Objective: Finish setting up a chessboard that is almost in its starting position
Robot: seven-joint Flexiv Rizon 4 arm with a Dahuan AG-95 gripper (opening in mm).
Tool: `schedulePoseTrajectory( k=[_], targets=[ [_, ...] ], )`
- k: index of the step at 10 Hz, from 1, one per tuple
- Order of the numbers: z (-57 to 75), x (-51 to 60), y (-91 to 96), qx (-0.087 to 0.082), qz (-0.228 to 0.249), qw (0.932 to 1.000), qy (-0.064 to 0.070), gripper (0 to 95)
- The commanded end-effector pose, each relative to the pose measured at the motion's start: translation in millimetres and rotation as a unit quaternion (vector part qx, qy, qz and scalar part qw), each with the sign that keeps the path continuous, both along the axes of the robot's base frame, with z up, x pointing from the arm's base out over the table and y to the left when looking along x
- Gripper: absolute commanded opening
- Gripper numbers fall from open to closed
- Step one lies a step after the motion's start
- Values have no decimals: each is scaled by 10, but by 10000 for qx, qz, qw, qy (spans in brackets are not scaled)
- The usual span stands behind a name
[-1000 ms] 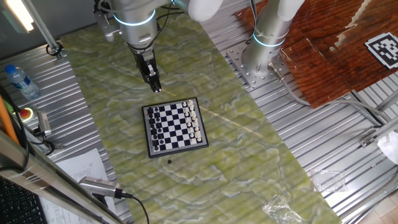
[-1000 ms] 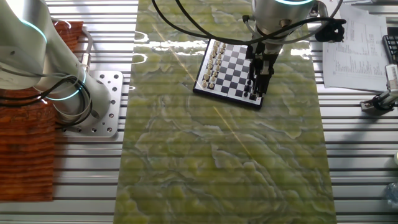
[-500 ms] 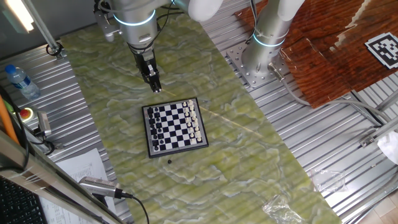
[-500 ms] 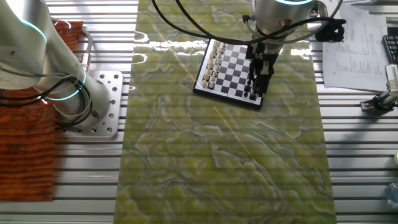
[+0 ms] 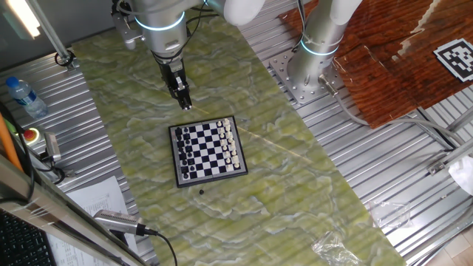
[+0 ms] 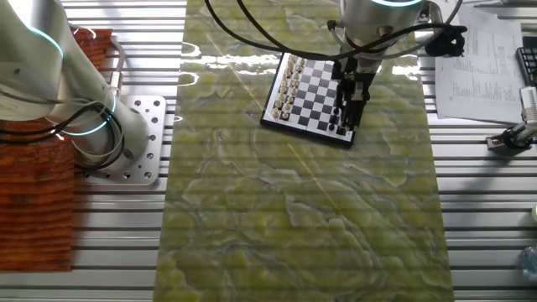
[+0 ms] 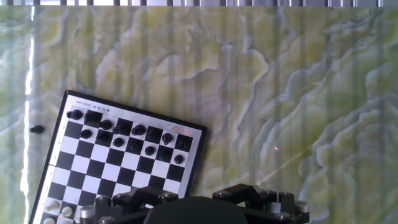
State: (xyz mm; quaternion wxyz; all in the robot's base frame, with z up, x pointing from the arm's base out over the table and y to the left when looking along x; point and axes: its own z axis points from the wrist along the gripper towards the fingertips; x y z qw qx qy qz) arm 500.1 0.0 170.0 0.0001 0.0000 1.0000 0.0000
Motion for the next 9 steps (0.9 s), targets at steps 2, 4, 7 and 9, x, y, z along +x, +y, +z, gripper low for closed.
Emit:
schedulePoseTrajectory(
  k=[2, 4, 7, 9],
  targets=[
    [2, -2, 2, -616, 70, 9981, -1, 0],
    [4, -4, 3, -614, 63, 9981, -3, 0],
    [5, -5, 4, -615, 62, 9981, -4, 0],
    [7, -7, 6, -614, 65, 9981, -4, 0]
  ],
)
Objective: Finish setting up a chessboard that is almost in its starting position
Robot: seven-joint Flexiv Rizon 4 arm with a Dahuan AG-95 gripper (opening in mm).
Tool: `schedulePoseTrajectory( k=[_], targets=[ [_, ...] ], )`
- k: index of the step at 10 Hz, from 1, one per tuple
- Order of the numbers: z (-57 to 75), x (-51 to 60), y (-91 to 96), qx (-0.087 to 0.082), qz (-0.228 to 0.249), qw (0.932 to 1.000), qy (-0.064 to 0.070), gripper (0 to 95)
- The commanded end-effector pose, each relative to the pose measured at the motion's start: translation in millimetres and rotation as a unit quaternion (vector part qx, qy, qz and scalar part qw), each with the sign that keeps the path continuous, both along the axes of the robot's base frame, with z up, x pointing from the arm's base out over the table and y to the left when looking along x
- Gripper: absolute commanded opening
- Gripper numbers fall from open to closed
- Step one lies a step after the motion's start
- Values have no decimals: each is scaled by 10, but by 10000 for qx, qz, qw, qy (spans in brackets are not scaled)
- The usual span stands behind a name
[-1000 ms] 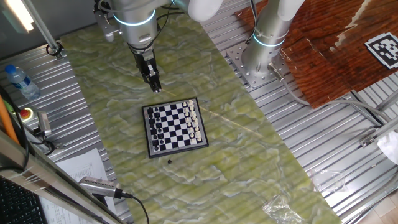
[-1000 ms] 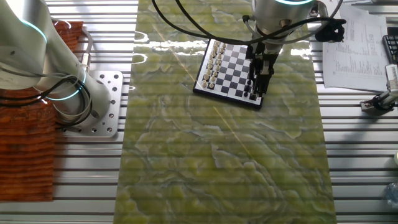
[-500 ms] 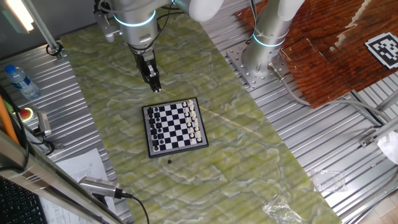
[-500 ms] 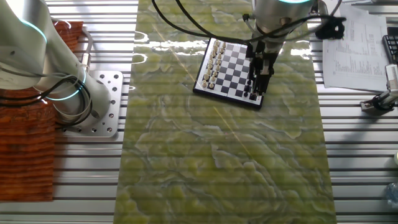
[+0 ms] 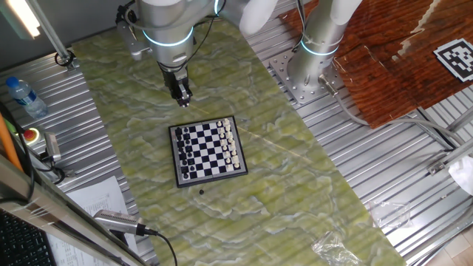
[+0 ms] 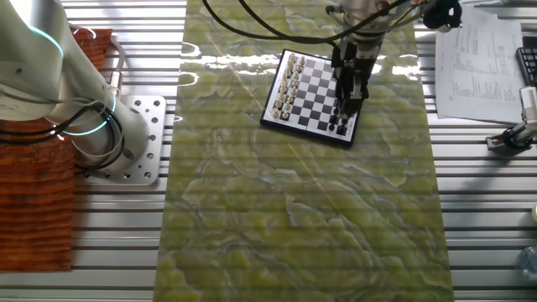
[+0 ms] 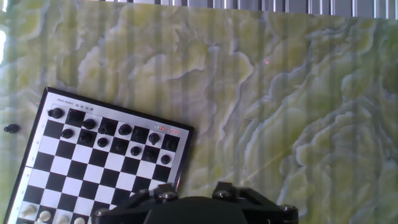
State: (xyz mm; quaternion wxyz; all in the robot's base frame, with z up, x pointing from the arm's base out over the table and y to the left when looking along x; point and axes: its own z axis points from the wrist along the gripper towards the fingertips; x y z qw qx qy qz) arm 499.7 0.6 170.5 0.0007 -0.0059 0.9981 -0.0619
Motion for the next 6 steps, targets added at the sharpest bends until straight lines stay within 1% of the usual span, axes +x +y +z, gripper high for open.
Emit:
schedulePoseTrajectory(
  k=[1, 6],
  targets=[
    [1, -3, 3, 7, 8, 10000, 0, 0],
    [-8, 5, 18, 22, 1, 10000, 1, 0]
  ],
)
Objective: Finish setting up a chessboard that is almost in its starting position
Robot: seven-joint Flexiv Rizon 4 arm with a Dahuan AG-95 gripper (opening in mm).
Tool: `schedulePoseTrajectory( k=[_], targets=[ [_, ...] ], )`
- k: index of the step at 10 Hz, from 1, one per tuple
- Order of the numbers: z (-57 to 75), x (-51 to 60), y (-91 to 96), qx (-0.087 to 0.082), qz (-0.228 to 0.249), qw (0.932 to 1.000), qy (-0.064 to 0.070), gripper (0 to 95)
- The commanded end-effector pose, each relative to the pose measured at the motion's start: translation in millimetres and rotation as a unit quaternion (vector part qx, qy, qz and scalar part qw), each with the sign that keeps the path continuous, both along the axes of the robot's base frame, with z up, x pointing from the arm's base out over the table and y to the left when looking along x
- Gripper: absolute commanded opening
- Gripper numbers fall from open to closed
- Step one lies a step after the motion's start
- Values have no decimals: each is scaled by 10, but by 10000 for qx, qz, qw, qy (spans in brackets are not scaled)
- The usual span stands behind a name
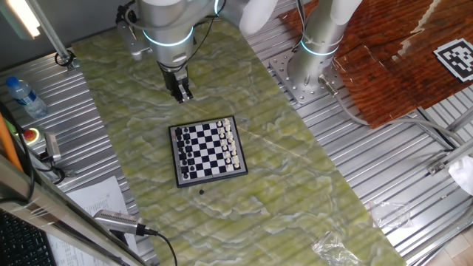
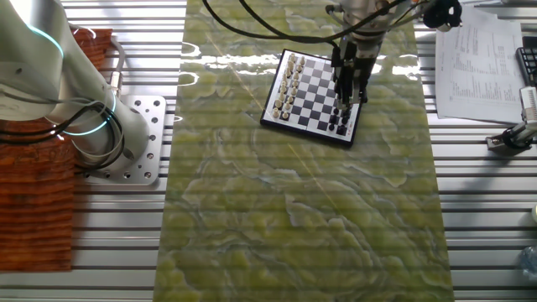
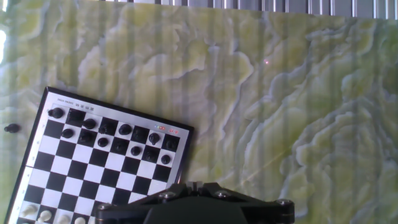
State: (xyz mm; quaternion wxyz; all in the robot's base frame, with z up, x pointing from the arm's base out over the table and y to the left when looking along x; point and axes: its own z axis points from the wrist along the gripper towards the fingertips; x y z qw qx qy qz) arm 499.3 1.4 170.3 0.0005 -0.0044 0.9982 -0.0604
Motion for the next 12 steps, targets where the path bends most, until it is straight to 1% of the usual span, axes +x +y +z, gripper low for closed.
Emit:
schedulePoseTrajectory(
  k=[1, 3, 6, 7, 9, 11, 12],
  targets=[
    [-2, 32, 34, 9, 44, 10000, -9, 0],
    [5, 82, 90, 37, 85, 10000, -15, 0],
    [13, 242, 299, 267, 30, 9996, -20, 0],
    [16, 314, 410, 309, 107, 9995, -14, 0],
    [13, 413, 578, 308, 99, 9995, 6, 0],
    [-44, 493, 731, 327, 85, 9994, 59, 0],
    [-62, 517, 749, 332, 73, 9994, 90, 0]
  ],
)
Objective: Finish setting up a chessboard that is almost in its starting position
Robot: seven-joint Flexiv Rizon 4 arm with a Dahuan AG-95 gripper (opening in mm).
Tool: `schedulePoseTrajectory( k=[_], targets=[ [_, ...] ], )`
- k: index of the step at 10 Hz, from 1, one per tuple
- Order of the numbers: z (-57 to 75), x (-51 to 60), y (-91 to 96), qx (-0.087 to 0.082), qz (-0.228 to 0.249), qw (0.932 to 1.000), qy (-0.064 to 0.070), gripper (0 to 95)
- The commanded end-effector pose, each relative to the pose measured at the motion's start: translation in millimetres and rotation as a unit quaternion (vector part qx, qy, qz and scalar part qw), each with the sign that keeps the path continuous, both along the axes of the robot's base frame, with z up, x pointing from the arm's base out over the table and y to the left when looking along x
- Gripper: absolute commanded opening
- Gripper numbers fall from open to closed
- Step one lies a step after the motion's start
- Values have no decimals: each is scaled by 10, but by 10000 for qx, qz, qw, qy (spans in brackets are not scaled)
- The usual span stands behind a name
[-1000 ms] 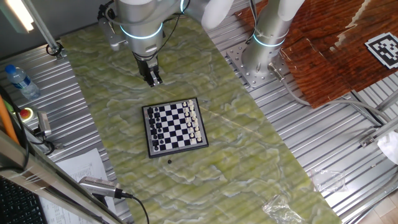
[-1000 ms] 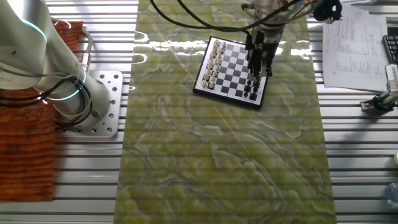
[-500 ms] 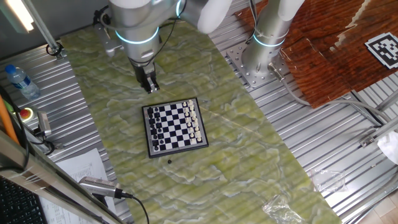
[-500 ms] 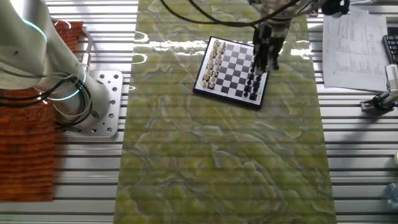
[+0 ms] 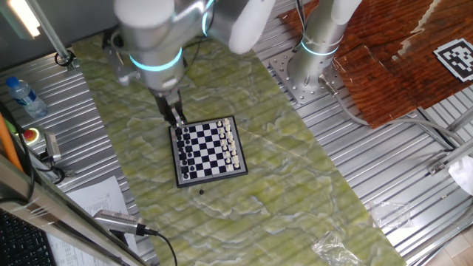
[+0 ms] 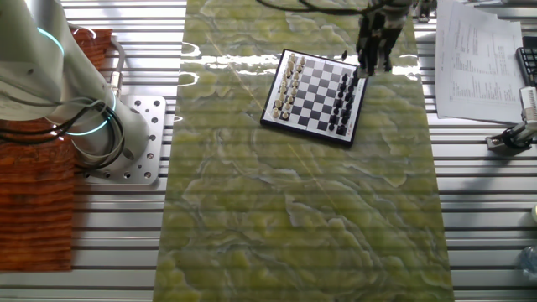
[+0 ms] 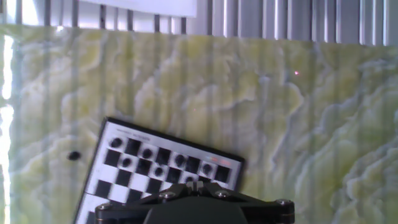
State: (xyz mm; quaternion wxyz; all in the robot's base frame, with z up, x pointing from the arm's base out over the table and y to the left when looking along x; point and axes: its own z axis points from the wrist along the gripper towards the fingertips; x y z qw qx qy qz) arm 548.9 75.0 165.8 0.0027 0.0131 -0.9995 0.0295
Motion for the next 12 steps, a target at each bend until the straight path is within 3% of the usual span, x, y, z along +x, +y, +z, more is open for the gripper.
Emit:
schedulePoseTrajectory(
  k=[1, 3, 5, 11, 12],
  targets=[
    [-30, 29, 15, 27, 1, 10000, 64, 0],
    [-196, 112, 41, 48, -49, 10000, 64, 0],
    [-274, 156, 77, 83, -53, 9999, 44, 0],
    [-290, 174, 104, 82, 108, 9999, 81, 0],
    [-290, 174, 104, 80, 153, 9997, 148, 0]
  ],
)
